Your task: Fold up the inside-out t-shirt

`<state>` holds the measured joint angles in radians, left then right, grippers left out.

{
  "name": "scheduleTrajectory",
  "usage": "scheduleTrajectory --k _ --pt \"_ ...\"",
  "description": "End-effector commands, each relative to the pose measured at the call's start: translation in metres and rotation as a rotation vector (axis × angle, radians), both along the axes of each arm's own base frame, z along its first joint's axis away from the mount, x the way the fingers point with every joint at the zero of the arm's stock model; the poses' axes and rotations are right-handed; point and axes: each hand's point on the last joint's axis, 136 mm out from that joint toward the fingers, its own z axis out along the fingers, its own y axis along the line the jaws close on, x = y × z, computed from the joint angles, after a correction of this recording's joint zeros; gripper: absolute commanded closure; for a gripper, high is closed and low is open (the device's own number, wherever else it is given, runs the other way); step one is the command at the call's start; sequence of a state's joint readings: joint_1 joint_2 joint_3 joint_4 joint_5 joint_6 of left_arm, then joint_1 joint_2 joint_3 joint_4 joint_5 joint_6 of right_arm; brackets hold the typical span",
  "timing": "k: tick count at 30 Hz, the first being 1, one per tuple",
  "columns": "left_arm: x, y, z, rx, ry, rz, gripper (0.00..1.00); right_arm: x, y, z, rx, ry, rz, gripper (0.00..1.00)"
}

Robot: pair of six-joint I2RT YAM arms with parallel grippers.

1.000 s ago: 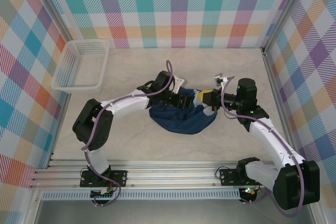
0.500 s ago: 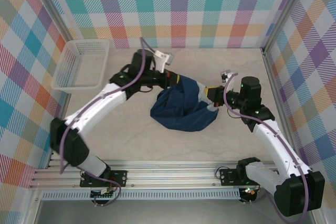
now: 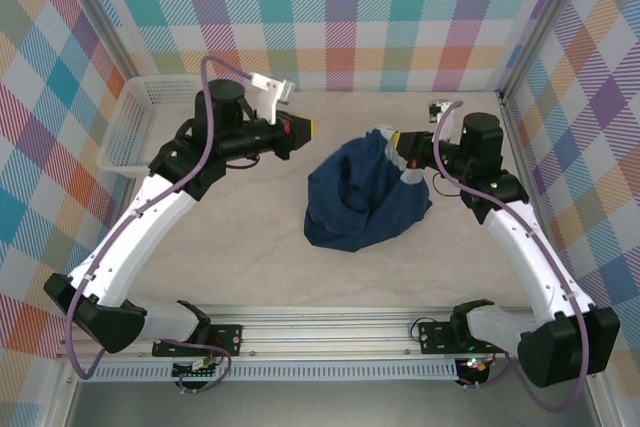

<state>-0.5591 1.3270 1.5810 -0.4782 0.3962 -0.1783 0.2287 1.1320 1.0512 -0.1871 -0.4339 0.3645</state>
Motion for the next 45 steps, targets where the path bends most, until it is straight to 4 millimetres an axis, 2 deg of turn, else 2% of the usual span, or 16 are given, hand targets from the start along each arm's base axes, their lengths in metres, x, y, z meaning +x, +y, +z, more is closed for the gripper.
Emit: scheduleTrajectory --k 1,2,4,6,7,8,11,13,18,22,31,34,38,39,41,45 --pt "0.015 0.012 -0.008 0.037 0.023 0.095 1.00 -0.001 0.005 0.003 0.023 0.024 0.031 1.00" --pt "0.025 0.018 -0.027 0.076 0.055 0.152 1.00 -0.006 0.009 0.003 0.031 0.015 0.068 1.00" --pt "0.051 0.038 -0.085 0.206 0.148 0.329 1.00 -0.016 0.018 0.004 0.073 0.015 0.138 1.00" --pt "0.059 0.051 -0.139 0.310 0.259 0.415 1.00 -0.019 0.020 -0.001 0.098 0.054 0.145 1.00" --pt "0.053 0.043 -0.159 0.313 0.312 0.375 1.00 -0.018 0.020 -0.006 0.102 0.083 0.137 1.00" --pt "0.044 0.034 -0.172 0.292 0.344 0.334 0.92 -0.018 0.021 -0.011 0.105 0.108 0.130 1.00" --pt "0.001 -0.009 -0.193 0.212 0.332 0.198 0.69 -0.017 0.019 -0.023 0.111 0.166 0.104 1.00" --pt "-0.022 -0.031 -0.205 0.192 0.306 0.141 0.58 -0.015 0.020 -0.027 0.112 0.186 0.099 1.00" --pt "-0.052 -0.064 -0.258 0.269 0.321 0.077 0.43 -0.012 0.021 -0.025 0.119 0.185 0.102 1.00" --pt "-0.049 -0.080 -0.267 0.344 0.226 0.112 0.39 -0.011 0.022 -0.024 0.122 0.185 0.103 1.00" --pt "0.004 -0.097 -0.288 0.433 0.090 0.279 0.35 -0.012 0.023 -0.026 0.127 0.188 0.106 1.00" --pt "0.015 -0.104 -0.296 0.449 0.067 0.303 0.31 -0.012 0.023 -0.026 0.124 0.187 0.107 1.00" --pt "0.028 -0.101 -0.300 0.494 0.017 0.362 0.31 -0.011 0.023 -0.029 0.120 0.192 0.107 1.00" --pt "0.031 -0.097 -0.299 0.505 0.003 0.384 0.35 -0.011 0.022 -0.029 0.117 0.192 0.105 1.00" --pt "0.033 -0.089 -0.293 0.517 -0.029 0.409 0.51 -0.010 0.020 -0.031 0.103 0.190 0.093 1.00" --pt "0.024 -0.077 -0.265 0.455 -0.065 0.362 0.79 -0.006 0.011 -0.035 0.044 0.183 0.038 1.00"
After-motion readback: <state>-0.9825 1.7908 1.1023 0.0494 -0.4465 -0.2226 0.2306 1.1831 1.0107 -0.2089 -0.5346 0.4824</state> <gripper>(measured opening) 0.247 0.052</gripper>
